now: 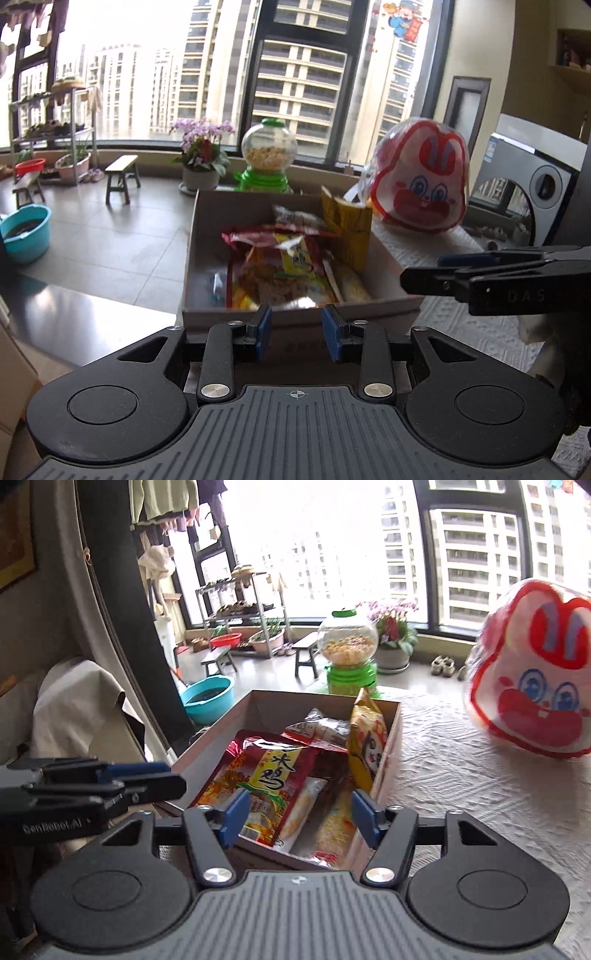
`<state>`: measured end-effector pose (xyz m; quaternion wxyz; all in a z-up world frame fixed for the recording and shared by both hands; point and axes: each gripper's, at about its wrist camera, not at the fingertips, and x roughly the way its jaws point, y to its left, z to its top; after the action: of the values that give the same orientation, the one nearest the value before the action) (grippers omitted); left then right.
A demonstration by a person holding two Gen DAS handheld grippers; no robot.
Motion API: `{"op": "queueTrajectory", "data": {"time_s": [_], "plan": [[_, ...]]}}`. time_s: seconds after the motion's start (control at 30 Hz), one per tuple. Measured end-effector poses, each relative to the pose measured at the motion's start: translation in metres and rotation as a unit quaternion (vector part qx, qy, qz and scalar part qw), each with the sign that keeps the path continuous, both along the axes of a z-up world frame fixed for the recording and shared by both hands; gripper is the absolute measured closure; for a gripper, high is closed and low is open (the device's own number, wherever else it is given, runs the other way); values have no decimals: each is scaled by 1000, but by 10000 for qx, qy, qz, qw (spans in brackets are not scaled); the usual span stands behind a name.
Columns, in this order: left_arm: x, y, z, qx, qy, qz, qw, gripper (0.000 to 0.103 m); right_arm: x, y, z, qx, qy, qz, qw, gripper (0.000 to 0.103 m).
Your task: Organize snacks
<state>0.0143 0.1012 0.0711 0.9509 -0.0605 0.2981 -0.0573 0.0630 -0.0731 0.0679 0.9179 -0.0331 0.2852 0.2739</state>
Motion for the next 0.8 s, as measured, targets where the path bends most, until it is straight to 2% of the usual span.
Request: {"op": "queueTrajectory", "data": {"time_s": [0.13,0.2,0.27,0.37,0.4,0.53,0.6,0.73,0.8], "plan": [[-19,-27,-38,-18,479,47,9988,68,-25,-18,-29,-591,89,-502,9969,34],[-25,-41,-49,42,515,82,9986,68,-34,-25,-45,-817,111,-750,9938,34],[-29,-55,-55,317,304,180,9989,66,-42,-35,-61,-949,196,-914,9911,34],[-25,-68,-61,501,156,260,9983,65,-42,-45,-76,-887,386,-1075,9895,34],[-24,-70,-62,539,124,285,9981,65,-44,-47,-79,-806,291,-1098,9903,32],[-25,-72,-63,481,68,420,9979,65,-42,-45,-84,-833,175,-1234,9887,22],[-24,-73,-62,502,62,458,9977,65,-42,-49,-85,-814,224,-1357,9871,13],[-25,-84,-62,904,36,450,9949,65,-44,-49,-90,-760,122,-1401,9871,5],[-26,-84,-62,949,25,450,9945,65,-46,-51,-91,-680,44,-1450,9871,5]]}}
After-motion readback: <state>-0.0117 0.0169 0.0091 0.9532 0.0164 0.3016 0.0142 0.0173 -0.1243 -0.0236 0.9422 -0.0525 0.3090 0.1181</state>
